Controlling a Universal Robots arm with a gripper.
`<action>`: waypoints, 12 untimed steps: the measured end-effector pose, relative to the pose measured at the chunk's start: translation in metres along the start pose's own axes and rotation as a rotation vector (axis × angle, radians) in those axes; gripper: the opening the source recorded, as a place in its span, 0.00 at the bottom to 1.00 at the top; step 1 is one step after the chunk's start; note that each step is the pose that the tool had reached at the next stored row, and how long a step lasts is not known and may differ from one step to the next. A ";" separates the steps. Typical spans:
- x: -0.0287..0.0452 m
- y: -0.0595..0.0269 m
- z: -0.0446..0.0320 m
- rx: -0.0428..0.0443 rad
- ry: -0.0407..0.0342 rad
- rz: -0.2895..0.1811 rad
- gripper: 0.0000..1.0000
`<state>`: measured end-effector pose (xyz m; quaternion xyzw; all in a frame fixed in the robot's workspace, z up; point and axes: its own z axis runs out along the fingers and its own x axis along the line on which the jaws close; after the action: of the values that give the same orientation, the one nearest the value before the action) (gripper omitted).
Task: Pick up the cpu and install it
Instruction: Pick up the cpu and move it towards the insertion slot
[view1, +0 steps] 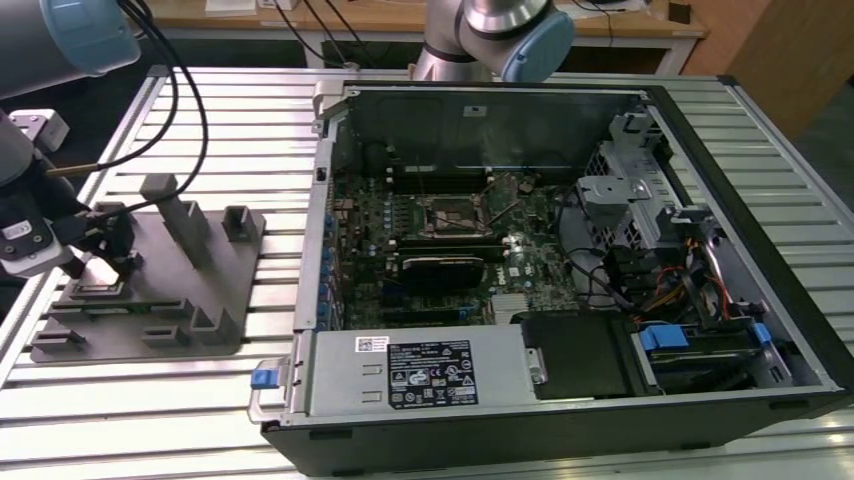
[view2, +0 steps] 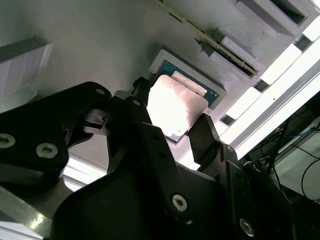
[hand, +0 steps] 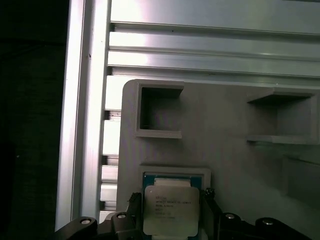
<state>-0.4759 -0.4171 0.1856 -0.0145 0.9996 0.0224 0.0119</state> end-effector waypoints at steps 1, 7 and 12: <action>0.0000 0.0000 0.0004 0.0000 0.0001 0.000 0.59; 0.0000 -0.0001 0.0012 0.0001 0.0002 0.000 0.59; 0.0001 -0.0001 0.0013 0.0002 0.0003 0.000 0.54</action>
<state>-0.4759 -0.4172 0.1843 -0.0145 0.9996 0.0223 0.0117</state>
